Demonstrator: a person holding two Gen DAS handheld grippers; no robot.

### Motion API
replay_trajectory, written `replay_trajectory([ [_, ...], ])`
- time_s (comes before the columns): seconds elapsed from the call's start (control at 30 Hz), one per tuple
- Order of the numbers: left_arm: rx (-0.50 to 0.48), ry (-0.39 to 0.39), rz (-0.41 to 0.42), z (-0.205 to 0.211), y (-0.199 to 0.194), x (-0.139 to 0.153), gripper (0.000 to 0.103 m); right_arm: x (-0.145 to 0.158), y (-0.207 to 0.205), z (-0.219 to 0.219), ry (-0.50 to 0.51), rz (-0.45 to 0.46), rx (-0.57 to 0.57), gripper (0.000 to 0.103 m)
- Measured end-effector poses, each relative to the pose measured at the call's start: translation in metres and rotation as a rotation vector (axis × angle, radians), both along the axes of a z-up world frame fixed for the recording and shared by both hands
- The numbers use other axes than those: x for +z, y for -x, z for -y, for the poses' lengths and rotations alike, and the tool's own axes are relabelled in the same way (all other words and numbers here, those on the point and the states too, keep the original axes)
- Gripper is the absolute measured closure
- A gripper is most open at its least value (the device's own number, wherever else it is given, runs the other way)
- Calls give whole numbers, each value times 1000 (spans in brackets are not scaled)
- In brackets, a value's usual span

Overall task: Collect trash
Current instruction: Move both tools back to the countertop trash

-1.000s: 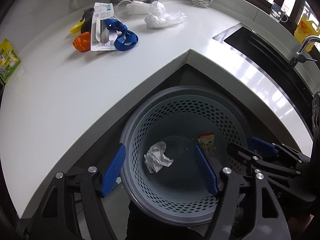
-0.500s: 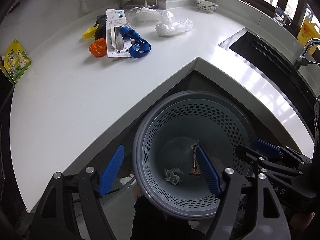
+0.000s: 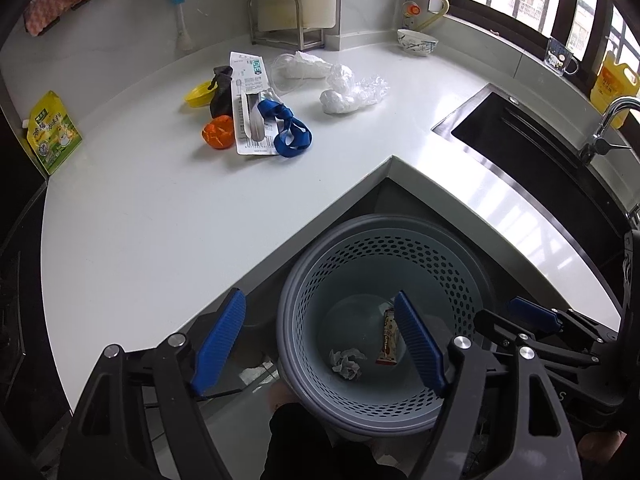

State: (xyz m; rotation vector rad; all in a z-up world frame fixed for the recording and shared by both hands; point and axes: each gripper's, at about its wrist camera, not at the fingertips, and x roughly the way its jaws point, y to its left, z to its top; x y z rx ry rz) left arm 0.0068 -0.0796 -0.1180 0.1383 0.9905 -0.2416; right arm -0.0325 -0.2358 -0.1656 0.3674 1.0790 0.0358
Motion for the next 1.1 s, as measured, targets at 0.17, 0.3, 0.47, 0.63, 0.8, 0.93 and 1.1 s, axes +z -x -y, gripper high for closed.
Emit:
replay_trajectory([
  [0.17, 39, 16, 42, -13, -5, 15, 24, 12, -3, 1, 3, 26, 8, 44],
  [0.3, 78, 20, 74, -27, -16, 27, 24, 21, -12, 1, 8, 47, 11, 44],
  [0.47, 128, 19, 114, -50, -35, 39, 20, 32, -34, -3, 12, 79, 13, 43],
  [0.63, 149, 5, 130, -68, -62, 41, 20, 39, -61, -10, 17, 100, 11, 42],
  [0.8, 140, -11, 132, -79, -91, 34, 19, 40, -94, -19, 46, 103, 11, 42],
  [0.93, 135, -10, 112, -89, -116, 22, 19, 36, -123, -23, 61, 95, -1, 42],
  [1.1, 126, 0, 92, -101, -146, 11, 19, 34, -157, -26, 83, 98, -25, 41],
])
